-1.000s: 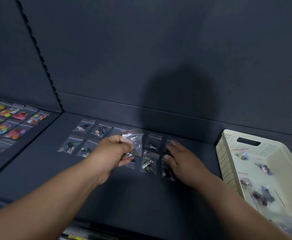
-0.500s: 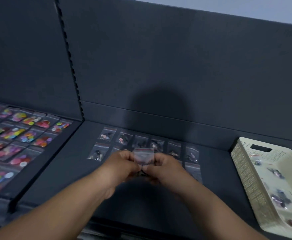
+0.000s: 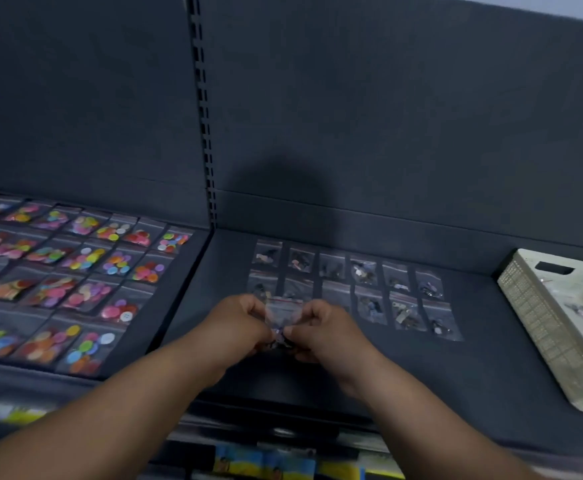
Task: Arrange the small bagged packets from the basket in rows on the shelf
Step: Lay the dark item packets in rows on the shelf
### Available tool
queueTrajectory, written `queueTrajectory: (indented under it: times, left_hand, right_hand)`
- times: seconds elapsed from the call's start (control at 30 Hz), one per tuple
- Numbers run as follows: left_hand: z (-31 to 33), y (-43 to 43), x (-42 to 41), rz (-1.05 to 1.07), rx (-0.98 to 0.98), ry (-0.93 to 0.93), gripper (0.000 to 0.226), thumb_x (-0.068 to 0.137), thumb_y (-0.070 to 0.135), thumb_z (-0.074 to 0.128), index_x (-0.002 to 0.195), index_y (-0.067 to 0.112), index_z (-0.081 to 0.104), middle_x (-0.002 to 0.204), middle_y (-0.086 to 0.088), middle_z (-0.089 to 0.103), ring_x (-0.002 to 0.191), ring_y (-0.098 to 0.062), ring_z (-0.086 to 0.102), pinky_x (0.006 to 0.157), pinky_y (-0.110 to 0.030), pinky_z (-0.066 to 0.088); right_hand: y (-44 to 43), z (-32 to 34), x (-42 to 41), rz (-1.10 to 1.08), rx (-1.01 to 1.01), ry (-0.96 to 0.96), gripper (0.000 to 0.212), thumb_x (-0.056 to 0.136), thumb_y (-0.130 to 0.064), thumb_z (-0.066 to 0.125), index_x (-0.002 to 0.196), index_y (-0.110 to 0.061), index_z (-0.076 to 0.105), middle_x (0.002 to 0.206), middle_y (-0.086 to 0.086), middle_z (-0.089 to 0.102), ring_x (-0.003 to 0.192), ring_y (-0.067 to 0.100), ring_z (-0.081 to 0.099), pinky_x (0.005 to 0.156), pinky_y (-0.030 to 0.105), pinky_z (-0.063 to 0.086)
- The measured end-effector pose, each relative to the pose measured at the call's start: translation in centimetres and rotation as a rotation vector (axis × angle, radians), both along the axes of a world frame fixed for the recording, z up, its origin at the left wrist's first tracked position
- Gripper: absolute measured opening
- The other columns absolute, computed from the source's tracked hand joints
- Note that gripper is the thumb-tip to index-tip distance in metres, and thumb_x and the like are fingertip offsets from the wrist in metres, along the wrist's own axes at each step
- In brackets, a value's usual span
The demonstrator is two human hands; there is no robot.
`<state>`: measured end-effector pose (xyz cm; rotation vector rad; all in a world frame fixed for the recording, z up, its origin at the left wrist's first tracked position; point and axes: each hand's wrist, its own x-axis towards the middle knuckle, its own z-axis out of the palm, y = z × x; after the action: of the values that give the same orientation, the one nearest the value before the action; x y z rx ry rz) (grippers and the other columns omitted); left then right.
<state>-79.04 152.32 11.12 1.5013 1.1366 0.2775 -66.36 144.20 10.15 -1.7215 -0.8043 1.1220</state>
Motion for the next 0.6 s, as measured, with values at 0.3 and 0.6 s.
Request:
queueTrajectory:
  times: [0.3, 0.6]
  left_hand:
    - [-1.2, 2.3, -3.5, -0.18, 0.385, 0.327, 0.027, 0.083, 0.025, 0.065, 0.107, 0.023, 0.052, 0.099, 0.003, 0.062, 0.087, -0.015, 0.059, 0.072, -0.027, 0.048]
    - [-3.0, 1.8, -3.2, -0.374, 0.751, 0.23, 0.015, 0.09, 0.029, 0.06, 0.099, 0.021, 0.066, 0.098, 0.004, 0.051, 0.087, -0.009, 0.051, 0.073, -0.022, 0.042]
  right_hand:
    - [0.4, -1.4, -1.9, 0.192, 0.012, -0.868, 0.027, 0.09, -0.019, 0.057, 0.117, -0.019, 0.058, 0.109, 0.0, 0.059, 0.102, 0.016, 0.055, 0.083, 0.019, 0.039]
    - [-0.1, -2.8, -2.2, 0.443, 0.071, -1.064, 0.053, 0.084, -0.034, 0.021, 0.12, -0.028, 0.06, 0.122, -0.009, 0.059, 0.106, 0.023, 0.049, 0.09, 0.035, 0.041]
